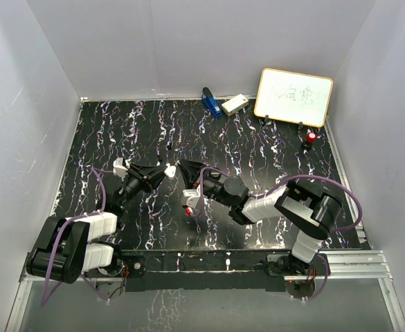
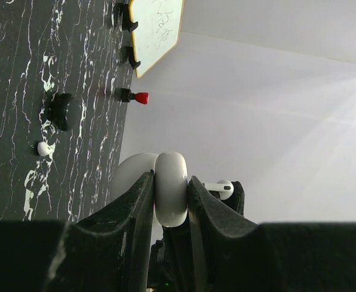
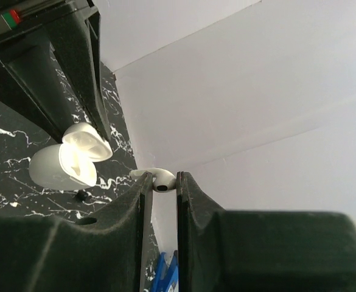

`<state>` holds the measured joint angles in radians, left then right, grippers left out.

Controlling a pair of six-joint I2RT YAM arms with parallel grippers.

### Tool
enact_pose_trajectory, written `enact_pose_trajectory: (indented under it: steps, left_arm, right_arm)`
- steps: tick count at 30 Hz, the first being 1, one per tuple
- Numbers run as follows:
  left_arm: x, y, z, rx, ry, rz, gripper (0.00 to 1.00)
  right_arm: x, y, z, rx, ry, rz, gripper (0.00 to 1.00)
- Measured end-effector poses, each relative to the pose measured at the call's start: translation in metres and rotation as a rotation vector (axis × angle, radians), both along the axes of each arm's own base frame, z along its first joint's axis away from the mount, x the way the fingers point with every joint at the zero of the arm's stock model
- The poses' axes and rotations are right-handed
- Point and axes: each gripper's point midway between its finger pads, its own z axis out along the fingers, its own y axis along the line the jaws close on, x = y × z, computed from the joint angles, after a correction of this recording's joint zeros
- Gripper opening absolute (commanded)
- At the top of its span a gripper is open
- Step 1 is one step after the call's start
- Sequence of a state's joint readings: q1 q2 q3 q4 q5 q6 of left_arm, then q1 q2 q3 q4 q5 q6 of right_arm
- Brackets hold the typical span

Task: Insert the wireless bluetooth earbuds into the charging case
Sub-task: Place the earbud in the charging case.

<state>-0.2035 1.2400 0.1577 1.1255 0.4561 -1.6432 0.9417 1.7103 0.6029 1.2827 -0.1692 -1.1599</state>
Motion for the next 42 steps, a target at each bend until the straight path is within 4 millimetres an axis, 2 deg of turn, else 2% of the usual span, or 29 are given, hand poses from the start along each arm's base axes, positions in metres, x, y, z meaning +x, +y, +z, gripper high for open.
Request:
enact_pose_trajectory:
  steps: [7,13,24,42]
  left_arm:
    - [0.000,0.000,-0.001,0.001,0.005,0.000,0.00]
    - [0.000,0.000,-0.001,-0.001,0.006,0.000,0.00]
    - [0.000,0.000,-0.001,-0.004,0.008,0.000,0.00]
    - [0.000,0.000,0.002,-0.007,-0.004,0.002,0.00]
  right_arm:
    - [-0.002,0.010,-0.007,-0.042,-0.032,0.021,0.00]
    - [0.000,0.018,-0.030,-0.115,-0.029,0.025,0.00]
    - [-0.001,0.020,-0.027,-0.125,-0.057,0.024,0.00]
    - [0.000,0.021,-0.034,-0.143,-0.035,0.026,0.00]
